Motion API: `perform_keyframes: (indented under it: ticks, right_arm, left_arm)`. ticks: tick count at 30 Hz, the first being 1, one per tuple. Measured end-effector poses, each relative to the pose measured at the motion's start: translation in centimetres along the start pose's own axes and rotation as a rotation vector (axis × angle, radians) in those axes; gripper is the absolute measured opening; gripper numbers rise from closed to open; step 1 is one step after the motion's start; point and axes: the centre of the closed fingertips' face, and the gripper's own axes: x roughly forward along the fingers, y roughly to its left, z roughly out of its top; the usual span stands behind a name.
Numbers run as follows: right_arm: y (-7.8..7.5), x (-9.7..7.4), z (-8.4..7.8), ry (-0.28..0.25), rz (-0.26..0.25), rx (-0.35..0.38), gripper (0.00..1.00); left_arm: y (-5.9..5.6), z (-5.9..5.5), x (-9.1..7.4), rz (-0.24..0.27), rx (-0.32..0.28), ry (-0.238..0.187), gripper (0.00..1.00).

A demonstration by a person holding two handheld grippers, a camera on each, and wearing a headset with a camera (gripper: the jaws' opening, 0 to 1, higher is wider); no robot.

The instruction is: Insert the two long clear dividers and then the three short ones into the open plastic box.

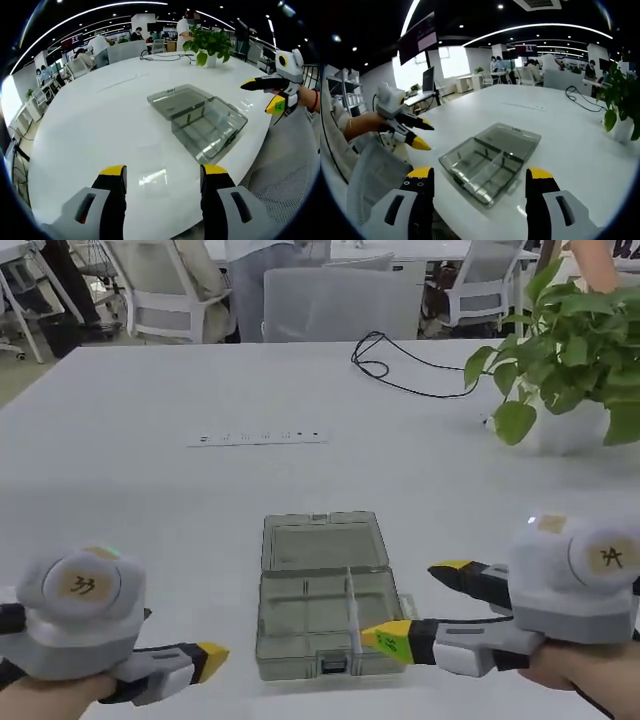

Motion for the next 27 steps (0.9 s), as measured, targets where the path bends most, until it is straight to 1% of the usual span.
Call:
perform_keyframes:
  ticks: [7,10,15,18,21,27]
  right_arm:
    - [-0.2,-0.3,-0.2,-0.008,-0.004,0.015,0.75]
    - [-0.2,-0.3,-0.3,-0.012,-0.002,0.014,0.75]
    - [-0.5,-0.3,-0.7,-0.014,-0.001,0.020,0.75]
    - [-0.7,-0.3,-0.9,-0.010,-0.008,0.020,0.75]
    - [-0.8,-0.4,-0.9,-0.009,-0.011,0.022,0.75]
    - [-0.9,-0.5,-0.9,-0.007,-0.018,0.015,0.74]
  left_arm:
    - [0.4,-2.0,1.4,0.003,-0.013,0.071,0.53]
    - [0.8,-2.5,1.8,0.012,-0.015,0.086,0.52]
    - [1.2,-3.0,2.4,0.019,-0.028,0.108,0.49]
    - [1.1,-3.2,2.6,0.021,-0.026,0.115,0.46]
    - [1.2,-3.6,3.0,0.026,-0.015,0.137,0.45]
    - [1.5,-4.1,3.4,0.035,-0.022,0.151,0.43]
